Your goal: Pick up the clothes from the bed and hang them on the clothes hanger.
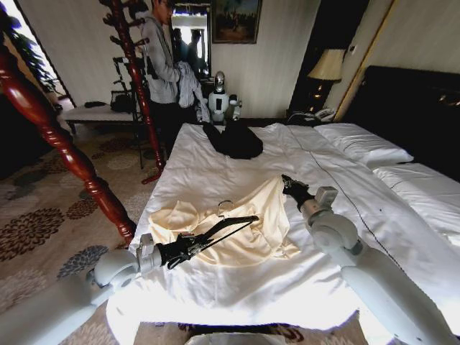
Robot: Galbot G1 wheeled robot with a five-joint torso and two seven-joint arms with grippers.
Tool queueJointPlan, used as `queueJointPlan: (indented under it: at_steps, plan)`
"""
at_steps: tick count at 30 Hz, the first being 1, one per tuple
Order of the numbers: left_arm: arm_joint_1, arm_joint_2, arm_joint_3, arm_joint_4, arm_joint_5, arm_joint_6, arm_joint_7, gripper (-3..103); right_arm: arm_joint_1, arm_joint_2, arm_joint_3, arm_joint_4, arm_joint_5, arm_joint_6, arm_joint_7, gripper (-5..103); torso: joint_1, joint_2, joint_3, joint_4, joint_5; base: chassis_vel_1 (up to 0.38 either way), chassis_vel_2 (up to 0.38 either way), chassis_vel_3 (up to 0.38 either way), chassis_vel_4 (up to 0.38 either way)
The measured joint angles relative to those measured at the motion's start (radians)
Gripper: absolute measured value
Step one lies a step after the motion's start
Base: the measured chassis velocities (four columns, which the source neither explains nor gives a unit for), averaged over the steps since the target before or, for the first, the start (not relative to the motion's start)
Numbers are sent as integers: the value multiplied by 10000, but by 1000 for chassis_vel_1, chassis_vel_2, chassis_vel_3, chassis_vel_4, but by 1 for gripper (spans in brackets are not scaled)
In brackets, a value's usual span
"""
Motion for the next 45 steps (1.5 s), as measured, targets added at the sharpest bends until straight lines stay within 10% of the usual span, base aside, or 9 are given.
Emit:
queueJointPlan:
  at_steps: [45]
  plan:
    - [-3969,-2855,3570,2508,-1029,296,-1609,16,-375,-205,518,1612,2692,-341,892,0,0,0,0,-1,-1,0,0,0,0]
